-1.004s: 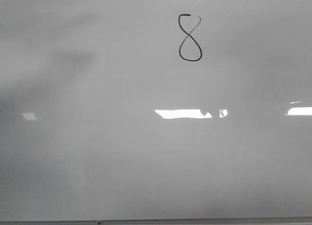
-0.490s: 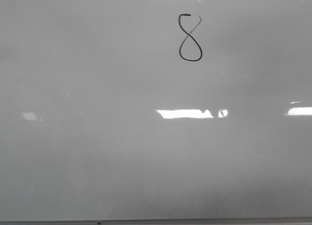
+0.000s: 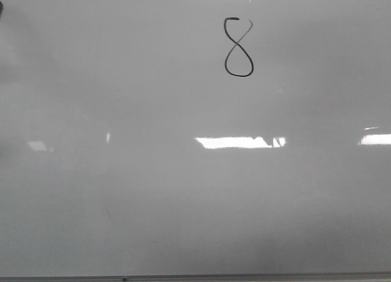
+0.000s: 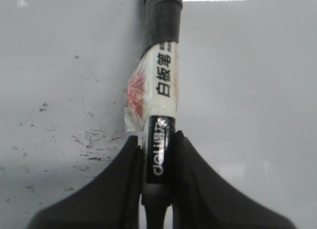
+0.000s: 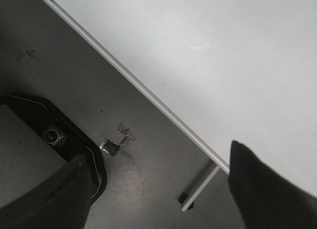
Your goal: Write number 8 on whiteboard
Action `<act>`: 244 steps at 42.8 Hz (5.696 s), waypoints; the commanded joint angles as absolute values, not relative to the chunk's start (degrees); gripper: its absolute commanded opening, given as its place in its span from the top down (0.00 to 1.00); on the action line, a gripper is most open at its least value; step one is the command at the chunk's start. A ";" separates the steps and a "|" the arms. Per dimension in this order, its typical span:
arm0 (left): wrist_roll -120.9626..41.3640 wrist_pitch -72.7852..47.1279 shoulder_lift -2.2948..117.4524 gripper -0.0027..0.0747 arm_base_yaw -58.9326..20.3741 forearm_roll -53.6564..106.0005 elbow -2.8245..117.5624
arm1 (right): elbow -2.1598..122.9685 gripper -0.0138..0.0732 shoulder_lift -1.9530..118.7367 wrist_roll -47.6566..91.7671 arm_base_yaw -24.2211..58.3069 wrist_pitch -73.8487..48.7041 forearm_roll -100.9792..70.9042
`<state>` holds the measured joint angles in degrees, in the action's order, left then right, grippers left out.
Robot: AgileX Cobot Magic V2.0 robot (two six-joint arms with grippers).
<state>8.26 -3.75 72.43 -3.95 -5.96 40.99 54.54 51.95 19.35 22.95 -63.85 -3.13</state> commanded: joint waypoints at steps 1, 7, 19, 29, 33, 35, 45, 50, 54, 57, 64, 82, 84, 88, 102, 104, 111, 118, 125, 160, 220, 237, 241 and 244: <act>8.53 -4.03 74.02 0.99 -3.87 -6.16 45.67 | 56.21 0.16 51.35 19.13 22.57 -61.09 -3.24; 8.45 -10.81 77.22 0.99 -3.87 -7.39 49.08 | 56.21 0.16 51.35 19.13 22.57 -61.09 -3.34; 8.40 -17.45 82.08 0.90 -3.87 -8.18 54.33 | 56.21 0.16 51.35 19.13 22.57 -61.05 -3.80; 8.40 -18.79 82.75 0.66 -3.87 -8.18 56.11 | 56.21 0.16 51.35 19.13 22.57 -61.30 -3.81; 8.40 -18.79 82.75 0.61 -3.87 -8.18 56.11 | 56.21 0.16 51.35 19.13 22.57 -61.30 -3.81; 8.40 -18.79 82.75 0.57 -3.87 -8.18 56.11 | 56.21 0.16 51.35 19.13 22.57 -61.30 -3.81; 8.40 -22.83 81.54 0.40 -3.87 -8.18 57.27 | 56.21 0.16 51.35 19.13 22.52 -61.36 -3.81; 8.30 -28.69 78.71 0.40 -3.98 -8.18 59.03 | 56.21 0.16 51.09 17.29 22.50 -61.23 -3.81; 8.03 -32.82 75.46 0.40 -4.46 -8.18 59.61 | 56.21 0.16 50.61 14.55 22.50 -61.05 -3.81; 6.23 -34.97 72.39 0.40 -5.62 -8.18 59.61 | 56.21 0.16 49.72 12.65 22.50 -60.50 -3.81; 5.09 -39.33 64.58 0.40 -11.62 -7.54 59.61 | 56.18 0.16 46.87 11.55 22.50 -58.23 -3.86; 3.92 -43.74 49.16 0.40 -32.56 -6.37 56.75 | 56.12 0.16 37.39 11.54 22.50 -55.85 -3.86; 3.92 -43.74 48.61 0.40 -33.76 -6.37 56.47 | 56.12 0.16 37.14 11.54 22.50 -55.85 -3.86; 3.92 -43.64 48.19 0.40 -35.24 -6.48 56.49 | 56.12 0.19 37.14 11.54 22.50 -55.90 -3.86; 3.92 -43.65 49.34 0.40 -35.35 -6.48 56.49 | 56.12 0.84 37.14 11.54 22.50 -56.50 -4.22; 3.92 -43.65 49.43 0.40 -35.35 -6.48 56.49 | 56.12 0.91 37.14 11.54 22.50 -56.50 -4.29; 3.92 -43.65 49.43 0.40 -35.35 -6.48 56.49 | 56.12 0.92 37.14 11.54 22.50 -56.44 -4.29; 3.92 -43.75 49.43 0.40 -35.35 -6.48 56.49 | 56.12 0.92 37.14 11.54 22.50 -56.49 -4.29; 3.55 -44.54 49.43 0.51 -35.35 -6.96 56.49 | 56.12 0.92 37.14 11.54 22.50 -56.49 -4.29; -0.92 -45.36 49.43 0.99 -35.35 -1.92 56.49 | 56.12 0.92 37.14 11.54 22.50 -56.49 -4.29; -0.70 1.73 0.04 0.99 0.01 3.84 -0.29 | 56.12 0.92 37.14 11.54 22.50 -56.49 -4.29; -0.91 3.23 -1.26 0.99 0.36 2.63 -1.12 | 56.12 0.92 37.14 11.54 22.50 -56.53 -4.29; -0.91 3.23 -1.26 0.99 0.36 2.11 -1.12 | 56.12 0.92 37.14 11.54 22.50 -56.53 -4.29; -0.91 3.23 -1.15 0.99 0.36 2.11 -1.12 | 56.12 0.92 37.14 11.54 22.50 -56.53 -4.29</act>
